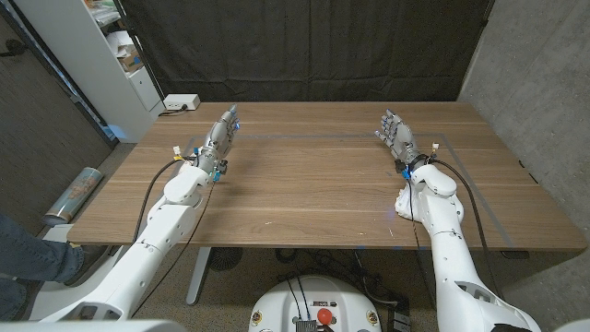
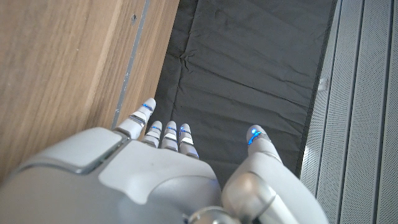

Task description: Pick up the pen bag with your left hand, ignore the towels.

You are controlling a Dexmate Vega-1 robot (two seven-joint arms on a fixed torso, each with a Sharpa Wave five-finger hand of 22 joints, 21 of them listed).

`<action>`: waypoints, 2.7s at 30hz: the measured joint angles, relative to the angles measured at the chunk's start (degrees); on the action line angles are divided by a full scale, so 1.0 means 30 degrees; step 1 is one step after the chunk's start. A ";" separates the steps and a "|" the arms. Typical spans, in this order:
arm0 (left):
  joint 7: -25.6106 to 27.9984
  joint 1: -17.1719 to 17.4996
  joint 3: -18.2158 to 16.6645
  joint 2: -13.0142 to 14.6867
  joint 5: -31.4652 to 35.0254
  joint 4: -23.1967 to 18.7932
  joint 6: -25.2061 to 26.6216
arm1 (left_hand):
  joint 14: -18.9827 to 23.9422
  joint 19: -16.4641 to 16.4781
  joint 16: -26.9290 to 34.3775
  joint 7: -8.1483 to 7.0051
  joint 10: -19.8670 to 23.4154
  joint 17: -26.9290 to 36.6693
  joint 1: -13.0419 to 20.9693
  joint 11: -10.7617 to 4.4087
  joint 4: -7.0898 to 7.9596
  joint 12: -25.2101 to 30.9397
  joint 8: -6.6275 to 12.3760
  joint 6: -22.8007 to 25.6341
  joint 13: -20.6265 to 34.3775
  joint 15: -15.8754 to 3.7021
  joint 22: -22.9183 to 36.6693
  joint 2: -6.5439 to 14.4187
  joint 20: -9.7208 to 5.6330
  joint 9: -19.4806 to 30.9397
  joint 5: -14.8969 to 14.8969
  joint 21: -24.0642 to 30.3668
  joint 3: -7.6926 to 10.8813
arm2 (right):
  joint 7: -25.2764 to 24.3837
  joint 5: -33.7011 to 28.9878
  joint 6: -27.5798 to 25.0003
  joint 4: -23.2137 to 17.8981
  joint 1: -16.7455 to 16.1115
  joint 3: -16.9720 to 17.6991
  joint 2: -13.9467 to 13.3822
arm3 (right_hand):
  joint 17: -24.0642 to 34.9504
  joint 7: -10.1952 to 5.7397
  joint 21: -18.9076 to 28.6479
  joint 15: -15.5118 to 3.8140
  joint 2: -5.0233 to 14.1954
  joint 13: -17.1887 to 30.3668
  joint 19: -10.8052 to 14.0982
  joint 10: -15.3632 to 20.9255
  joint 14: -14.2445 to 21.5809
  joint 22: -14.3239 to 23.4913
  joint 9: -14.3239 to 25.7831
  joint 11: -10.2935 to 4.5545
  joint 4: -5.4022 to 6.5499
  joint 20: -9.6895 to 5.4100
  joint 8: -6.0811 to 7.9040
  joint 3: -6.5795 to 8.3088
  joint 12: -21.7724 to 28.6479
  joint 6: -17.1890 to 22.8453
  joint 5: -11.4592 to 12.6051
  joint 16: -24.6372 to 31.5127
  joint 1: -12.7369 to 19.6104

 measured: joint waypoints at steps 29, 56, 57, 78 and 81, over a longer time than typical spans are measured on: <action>0.0724 0.1680 -0.1494 0.0658 0.0824 -0.2074 0.0168 | 0.0000 0.0000 0.0000 0.0000 0.0080 -0.0003 0.0176 -0.0067 -0.0135 0.0000 -0.0001 0.0001 -0.0001 0.0000 -0.0002 0.0177 -0.0001 -0.0002 0.0000 0.0000 0.0017 | 0.0433 -0.0270 -0.0158 -0.0282 -0.0231 0.0277 0.0138 | -0.0045 -0.0001 0.0000 0.0070 0.0000 -0.0002 -0.0001 0.0000 0.0071 -0.0001 -0.0003 -0.0001 0.0057 0.0000 0.0000 -0.0059 0.0000 0.0000 0.0142 0.0000 0.0000; 0.1127 0.3057 -0.2771 0.1145 0.1701 -0.3820 0.0427 | -0.0067 0.0000 -0.0001 0.0000 0.0015 -0.0003 0.0251 -0.0129 -0.0275 0.0000 -0.0001 0.0001 -0.0003 -0.0068 -0.0002 0.0252 -0.0001 -0.0003 0.0000 0.0000 0.0038 | 0.0621 -0.0051 -0.0279 -0.0638 -0.0361 0.0436 0.0018 | -0.0042 -0.0001 0.0000 0.0173 0.0000 -0.0002 -0.0001 0.0000 0.0175 -0.0002 -0.0003 -0.0001 -0.0023 0.0000 0.0000 -0.0140 0.0000 0.0000 0.0282 0.0000 0.0000; 0.1127 0.3094 -0.2815 0.1164 0.1713 -0.3870 0.0434 | -0.0067 0.0000 -0.0001 0.0000 0.0015 -0.0003 0.0251 -0.0129 -0.0275 0.0000 -0.0001 0.0001 -0.0003 -0.0068 -0.0003 0.0252 -0.0001 -0.0003 0.0000 -0.0001 0.0038 | 0.0621 -0.0040 -0.0279 -0.0643 -0.0363 0.0436 0.0019 | -0.0042 -0.0001 0.0000 0.0174 0.0000 -0.0002 -0.0001 0.0000 0.0174 -0.0002 -0.0003 -0.0001 -0.0023 0.0000 0.0000 -0.0140 0.0000 0.0000 0.0283 -0.0001 0.0000; 0.1430 0.4428 -0.4362 0.1644 0.2581 -0.5343 0.0876 | -0.0066 -0.0034 -0.0001 0.0000 0.0119 -0.0004 0.0452 -0.0232 -0.0321 0.0000 0.0000 0.0001 -0.0003 -0.0067 -0.0003 0.0253 0.0242 -0.0003 0.0000 -0.0001 -0.0009 | 0.0485 0.0000 -0.0200 -0.0688 -0.0390 0.0336 0.0132 | -0.0041 -0.0001 0.0000 0.0171 0.0000 -0.0002 0.0104 0.0000 0.0173 -0.0002 -0.0004 -0.0001 -0.0022 0.0106 0.0000 -0.0139 -0.0001 0.0000 0.0358 0.0000 0.0000; 0.1556 0.4687 -0.4636 0.1675 0.2823 -0.5596 0.0987 | -0.0066 -0.0034 -0.0001 0.0000 0.0119 -0.0004 0.0453 -0.0233 -0.0320 0.0000 0.0000 0.0001 -0.0004 -0.0067 -0.0003 0.0253 0.0242 -0.0003 0.0000 0.0000 -0.0009 | 0.0477 0.0001 -0.0179 -0.0688 -0.0391 0.0329 0.0137 | -0.0041 -0.0001 0.0000 0.0172 0.0000 -0.0003 0.0104 0.0000 0.0172 -0.0002 -0.0004 -0.0002 -0.0022 0.0105 0.0000 -0.0138 0.0000 0.0000 0.0358 -0.0001 0.0000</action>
